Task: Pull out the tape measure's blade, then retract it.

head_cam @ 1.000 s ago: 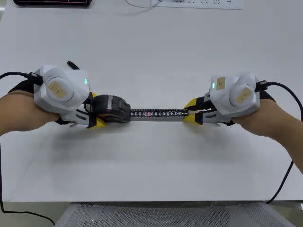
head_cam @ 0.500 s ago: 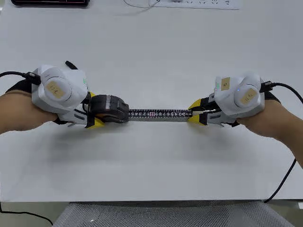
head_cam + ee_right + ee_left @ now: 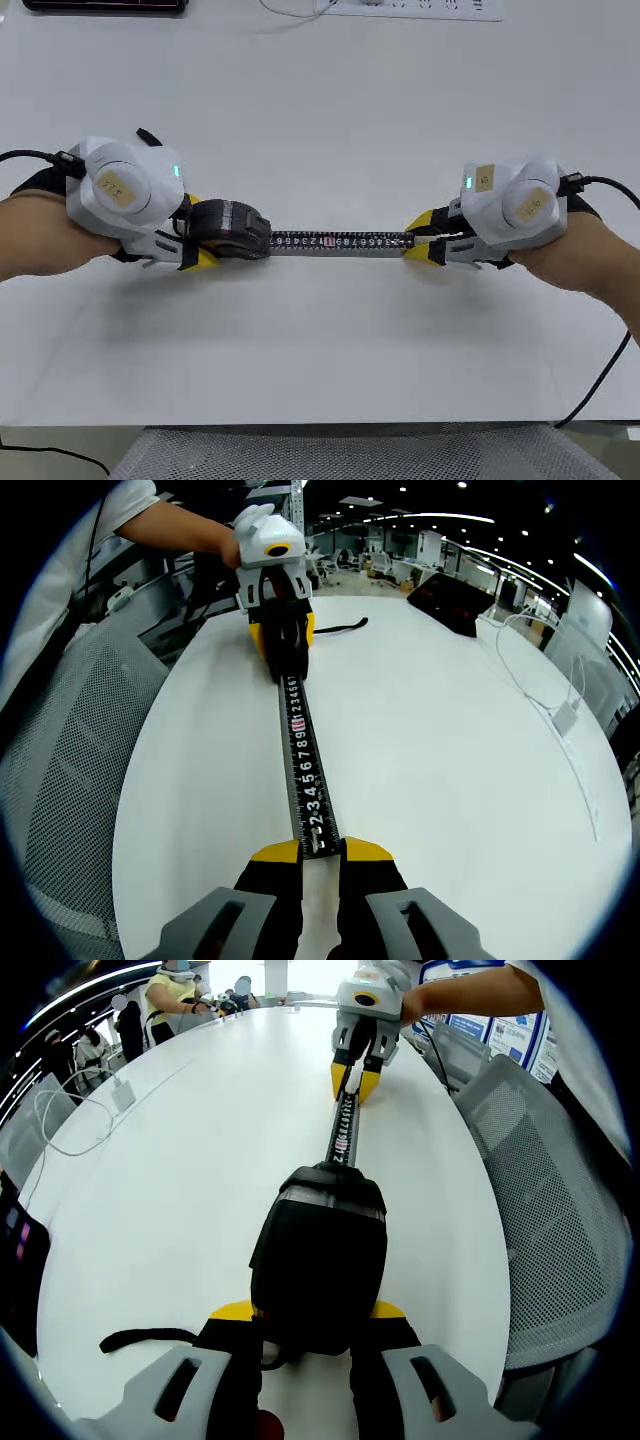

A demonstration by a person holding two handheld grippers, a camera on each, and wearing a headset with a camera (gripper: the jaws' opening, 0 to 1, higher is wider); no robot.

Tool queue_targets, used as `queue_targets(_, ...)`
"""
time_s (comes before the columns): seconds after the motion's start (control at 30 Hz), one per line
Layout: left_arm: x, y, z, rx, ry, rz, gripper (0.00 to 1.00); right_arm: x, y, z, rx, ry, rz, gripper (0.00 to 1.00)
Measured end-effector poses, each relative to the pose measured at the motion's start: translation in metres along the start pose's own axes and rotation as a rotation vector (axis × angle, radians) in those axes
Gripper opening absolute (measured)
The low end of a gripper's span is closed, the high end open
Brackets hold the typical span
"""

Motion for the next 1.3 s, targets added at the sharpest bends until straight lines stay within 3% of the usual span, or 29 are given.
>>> queue_targets(1.3,0.0,0.0,0.0,0.002,-0.001,-0.005,0.29,-0.023,-0.028,0.009,0.001,-0.011,-0.047,0.08)
Point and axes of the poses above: the centre of the closed fingertips' face, and the gripper's own axes: x roughly forward along the fingers, z roughly to its right, y roughly out of its top, the point moved 1 cm from there along -x, roughly backward along the fingers, and after that the axes turned 2 degrees about x, right-handed, at the moved point
